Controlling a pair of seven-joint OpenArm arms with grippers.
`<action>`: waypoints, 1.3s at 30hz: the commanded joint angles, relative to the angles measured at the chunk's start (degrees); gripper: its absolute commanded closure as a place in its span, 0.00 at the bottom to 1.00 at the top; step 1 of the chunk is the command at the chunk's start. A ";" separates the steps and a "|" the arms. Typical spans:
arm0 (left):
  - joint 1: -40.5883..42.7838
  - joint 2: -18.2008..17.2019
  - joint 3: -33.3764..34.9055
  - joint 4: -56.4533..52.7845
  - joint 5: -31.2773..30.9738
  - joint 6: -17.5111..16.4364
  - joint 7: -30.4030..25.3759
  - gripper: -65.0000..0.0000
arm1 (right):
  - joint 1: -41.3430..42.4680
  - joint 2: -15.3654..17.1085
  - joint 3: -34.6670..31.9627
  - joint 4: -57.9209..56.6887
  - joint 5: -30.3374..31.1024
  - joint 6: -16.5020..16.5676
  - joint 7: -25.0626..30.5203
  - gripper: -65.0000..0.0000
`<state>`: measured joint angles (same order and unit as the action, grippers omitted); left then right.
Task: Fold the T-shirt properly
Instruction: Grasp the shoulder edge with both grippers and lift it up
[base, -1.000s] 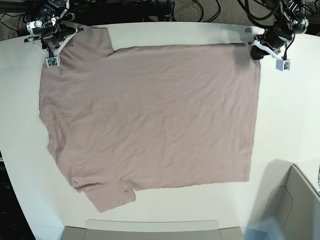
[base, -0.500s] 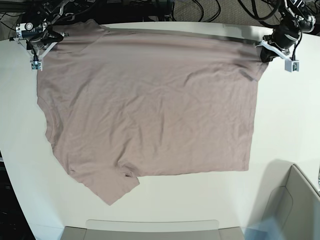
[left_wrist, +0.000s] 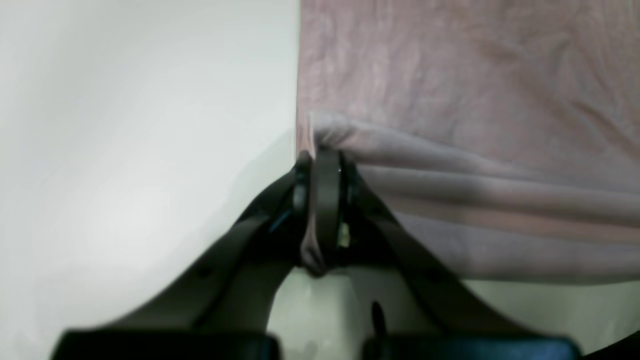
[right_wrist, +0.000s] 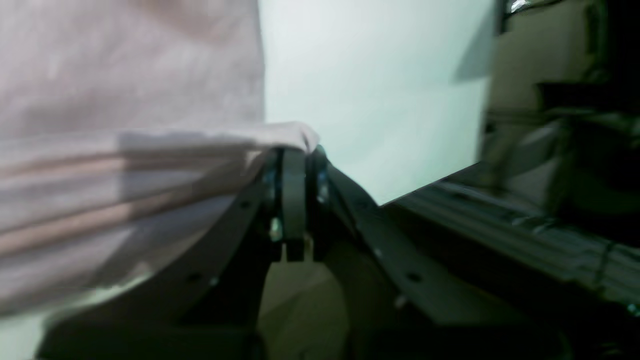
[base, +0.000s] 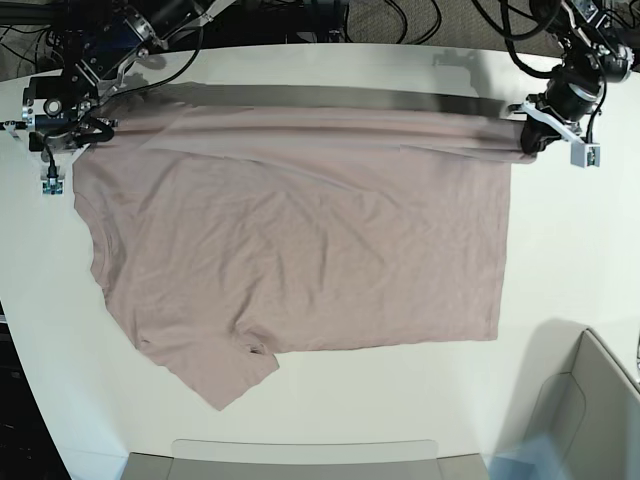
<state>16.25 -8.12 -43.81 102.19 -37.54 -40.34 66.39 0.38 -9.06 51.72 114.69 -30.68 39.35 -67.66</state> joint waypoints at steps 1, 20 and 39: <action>-0.21 -1.07 -0.36 0.97 0.22 0.34 -1.29 1.00 | 1.24 0.66 -0.60 1.04 -2.25 0.65 0.45 1.00; -13.75 -0.80 6.05 -1.93 20.35 5.48 0.91 1.00 | 12.76 0.75 -6.85 -12.50 -12.18 0.65 0.89 1.00; -20.16 -0.98 7.11 -9.49 27.47 5.39 0.38 1.00 | 18.39 1.19 -14.41 -19.88 -11.92 0.65 0.89 1.00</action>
<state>-3.01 -8.14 -36.58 91.81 -10.48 -35.20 67.66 17.06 -8.40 37.50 94.00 -42.02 39.35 -67.09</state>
